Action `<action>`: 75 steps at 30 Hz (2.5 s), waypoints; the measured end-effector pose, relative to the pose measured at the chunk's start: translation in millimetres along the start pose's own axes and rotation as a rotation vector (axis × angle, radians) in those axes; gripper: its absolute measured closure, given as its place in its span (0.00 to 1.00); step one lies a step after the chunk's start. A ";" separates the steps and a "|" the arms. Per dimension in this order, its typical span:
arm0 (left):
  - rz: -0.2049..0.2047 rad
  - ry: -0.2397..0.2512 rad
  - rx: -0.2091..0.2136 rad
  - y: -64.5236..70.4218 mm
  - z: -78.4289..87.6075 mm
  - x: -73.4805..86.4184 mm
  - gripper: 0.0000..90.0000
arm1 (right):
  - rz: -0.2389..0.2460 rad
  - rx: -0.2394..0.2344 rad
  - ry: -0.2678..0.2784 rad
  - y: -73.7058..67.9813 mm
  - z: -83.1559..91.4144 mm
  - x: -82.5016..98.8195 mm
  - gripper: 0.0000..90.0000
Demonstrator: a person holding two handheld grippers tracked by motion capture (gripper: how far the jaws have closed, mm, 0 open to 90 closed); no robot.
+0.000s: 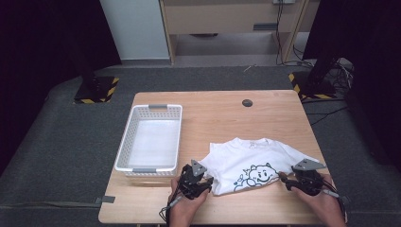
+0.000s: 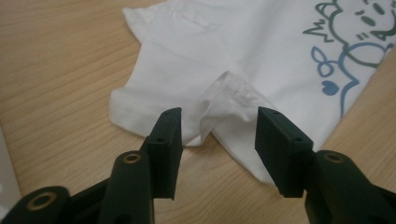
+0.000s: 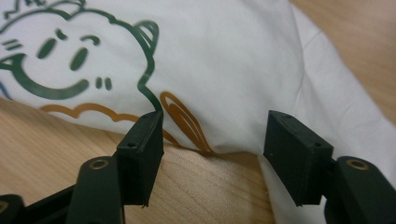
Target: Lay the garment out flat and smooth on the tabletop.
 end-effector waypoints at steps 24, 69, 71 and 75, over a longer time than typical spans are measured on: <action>0.001 -0.039 0.054 -22.7 -80.1 -86.3 0.11 | -0.020 -0.035 0.001 78.4 -25.3 -56.1 0.62; -0.058 -0.042 -0.004 -52.9 -115.7 -86.8 0.46 | -0.133 -0.092 -0.009 82.3 -66.4 -45.5 0.77; -0.074 -0.032 -0.020 -51.9 -114.1 -87.8 0.44 | -0.133 -0.092 -0.008 82.3 -66.4 -45.5 0.77; -0.113 0.008 -0.053 -49.0 -109.5 -93.3 0.41 | -0.133 -0.093 -0.006 82.2 -66.4 -45.4 0.77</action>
Point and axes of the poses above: each handheld gripper's, and its own axes: z roughly backward along the jaws, x roughly out of its underside, y roughly to its right, the point moved 8 cm from there along -z, roughly forward along the jaws, and after that the axes turned 5 degrees about -y, right-handed, at the moved point
